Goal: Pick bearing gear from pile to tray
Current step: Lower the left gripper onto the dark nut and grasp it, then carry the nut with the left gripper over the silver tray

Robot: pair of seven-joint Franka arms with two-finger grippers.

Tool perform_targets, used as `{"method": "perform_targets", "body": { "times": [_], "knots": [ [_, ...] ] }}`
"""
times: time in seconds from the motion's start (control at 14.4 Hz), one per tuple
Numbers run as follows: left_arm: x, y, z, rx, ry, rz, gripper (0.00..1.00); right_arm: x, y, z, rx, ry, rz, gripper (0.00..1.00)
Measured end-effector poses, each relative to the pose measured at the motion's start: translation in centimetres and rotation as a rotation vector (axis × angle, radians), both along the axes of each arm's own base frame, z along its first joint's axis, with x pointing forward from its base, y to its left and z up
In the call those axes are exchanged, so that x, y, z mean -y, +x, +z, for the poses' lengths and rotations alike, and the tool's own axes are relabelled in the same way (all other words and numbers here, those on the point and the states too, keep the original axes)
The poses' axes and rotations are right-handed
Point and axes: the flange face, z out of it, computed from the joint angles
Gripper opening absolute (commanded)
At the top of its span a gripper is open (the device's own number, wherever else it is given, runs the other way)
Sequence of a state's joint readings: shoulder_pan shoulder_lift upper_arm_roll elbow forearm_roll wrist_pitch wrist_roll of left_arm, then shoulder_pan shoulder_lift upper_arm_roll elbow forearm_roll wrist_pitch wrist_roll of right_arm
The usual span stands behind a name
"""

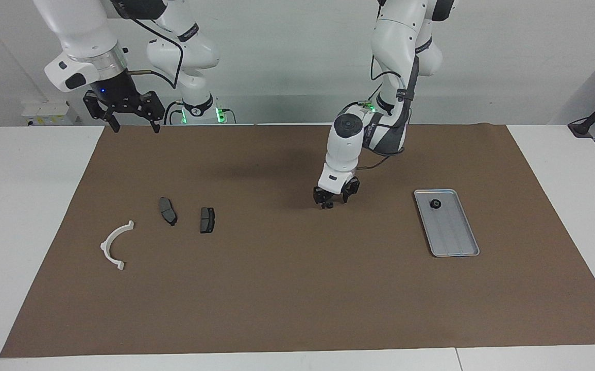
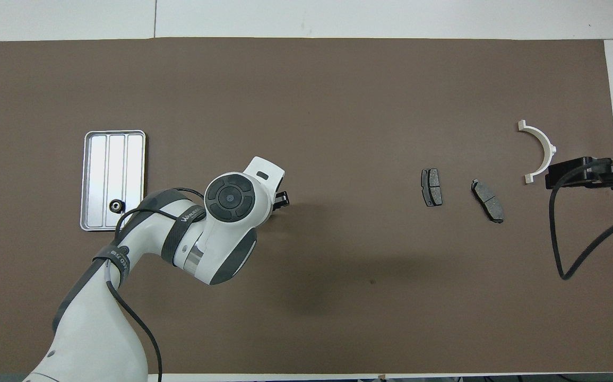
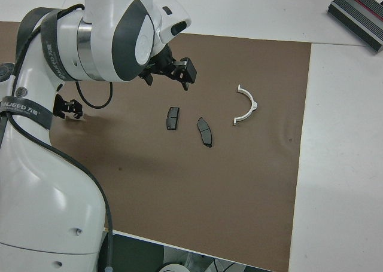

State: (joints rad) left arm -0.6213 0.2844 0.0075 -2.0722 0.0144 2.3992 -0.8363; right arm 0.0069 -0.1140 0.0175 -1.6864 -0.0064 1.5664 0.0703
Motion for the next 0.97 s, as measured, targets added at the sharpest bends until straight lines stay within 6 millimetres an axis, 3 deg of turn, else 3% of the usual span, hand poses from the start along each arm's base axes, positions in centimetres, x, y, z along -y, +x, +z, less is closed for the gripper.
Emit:
{"method": "perform_targets", "body": {
  "times": [0.07, 0.69, 0.83, 0.97],
  "knots": [
    [0.0, 0.0, 0.1, 0.002, -0.002, 0.0, 0.0, 0.0, 0.0, 0.0, 0.0, 0.0, 0.0, 1.0],
    [-0.7, 0.8, 0.9, 0.027, -0.014, 0.017, 0.0, -0.1, 0.0, 0.0, 0.0, 0.0, 0.002, 1.0],
    [-2.0, 2.3, 2.1, 0.023, -0.006, 0.025, 0.0, -0.2, 0.0, 0.0, 0.0, 0.0, 0.004, 1.0],
    [-5.0, 5.2, 5.2, 0.015, 0.006, 0.017, 0.0, -0.2, 0.0, 0.0, 0.001, 0.0, 0.004, 1.0]
  ]
}}
